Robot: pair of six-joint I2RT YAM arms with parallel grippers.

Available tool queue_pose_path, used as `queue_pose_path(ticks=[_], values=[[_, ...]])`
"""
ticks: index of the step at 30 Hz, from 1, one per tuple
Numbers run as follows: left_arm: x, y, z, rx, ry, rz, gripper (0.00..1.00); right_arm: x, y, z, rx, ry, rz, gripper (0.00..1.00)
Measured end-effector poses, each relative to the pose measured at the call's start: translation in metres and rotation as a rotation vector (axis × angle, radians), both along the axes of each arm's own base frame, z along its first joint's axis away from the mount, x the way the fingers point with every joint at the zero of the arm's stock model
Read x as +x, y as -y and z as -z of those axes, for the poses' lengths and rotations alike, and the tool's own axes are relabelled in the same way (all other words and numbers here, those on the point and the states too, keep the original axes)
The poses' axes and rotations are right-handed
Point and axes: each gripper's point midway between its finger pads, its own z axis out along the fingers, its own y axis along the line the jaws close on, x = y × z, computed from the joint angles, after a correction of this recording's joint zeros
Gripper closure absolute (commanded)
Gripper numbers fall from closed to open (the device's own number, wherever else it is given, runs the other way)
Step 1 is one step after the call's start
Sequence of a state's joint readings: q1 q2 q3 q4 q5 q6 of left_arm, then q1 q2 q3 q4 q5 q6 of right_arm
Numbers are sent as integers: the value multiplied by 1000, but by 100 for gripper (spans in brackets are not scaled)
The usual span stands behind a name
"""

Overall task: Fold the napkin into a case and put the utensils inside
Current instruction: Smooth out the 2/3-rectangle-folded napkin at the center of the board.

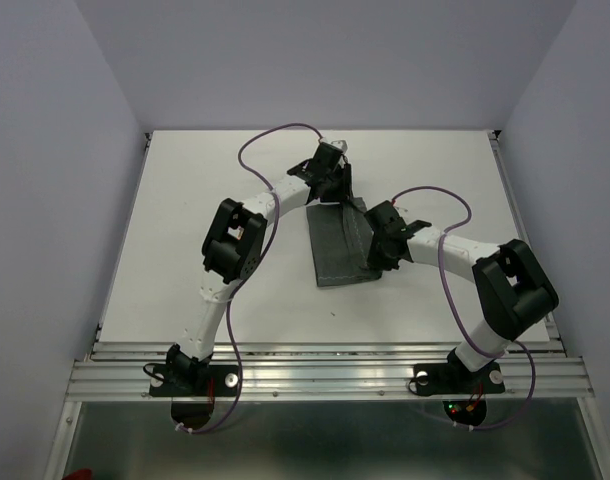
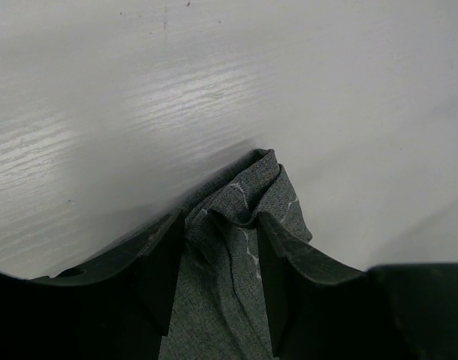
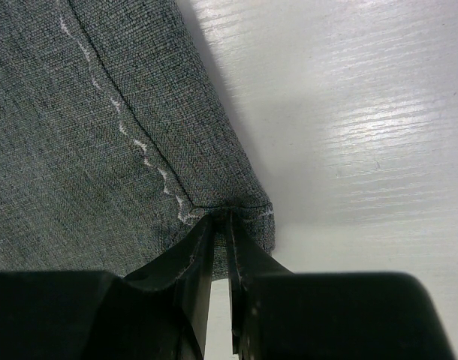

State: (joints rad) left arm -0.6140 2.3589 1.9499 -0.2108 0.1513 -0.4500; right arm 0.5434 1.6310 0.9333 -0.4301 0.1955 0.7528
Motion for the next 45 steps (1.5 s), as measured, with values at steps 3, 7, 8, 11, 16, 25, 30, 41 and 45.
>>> queue_pose_path(ticks=[3,7,8,11,16,25,30,41,45], values=[[-1,-2,3,6,-5,-3,49,0,0,0,-1,-2,0,82],[-2,-3,5,12,-8,-6,58,0,0,0,-3,-5,-1,82],[-2,-3,5,13,-7,-6,62,0,0,0,-3,-5,-1,82],[-1,-3,5,14,-8,-9,75,0,0,0,-3,-5,0,82],[-2,-4,6,18,-7,-6,100,0,0,0,-4,-5,0,82],[-9,0,4,-10,11,70,100,0,1,-1,-17,-3,-25,76],[-11,1,-1,-8,36,119,100,-3,3,-5,-31,-13,-48,75],[-11,-1,-1,21,65,161,100,-1,-3,-28,11,36,-47,75],[-10,-2,-1,32,73,171,100,-4,-7,-25,18,25,-51,75]])
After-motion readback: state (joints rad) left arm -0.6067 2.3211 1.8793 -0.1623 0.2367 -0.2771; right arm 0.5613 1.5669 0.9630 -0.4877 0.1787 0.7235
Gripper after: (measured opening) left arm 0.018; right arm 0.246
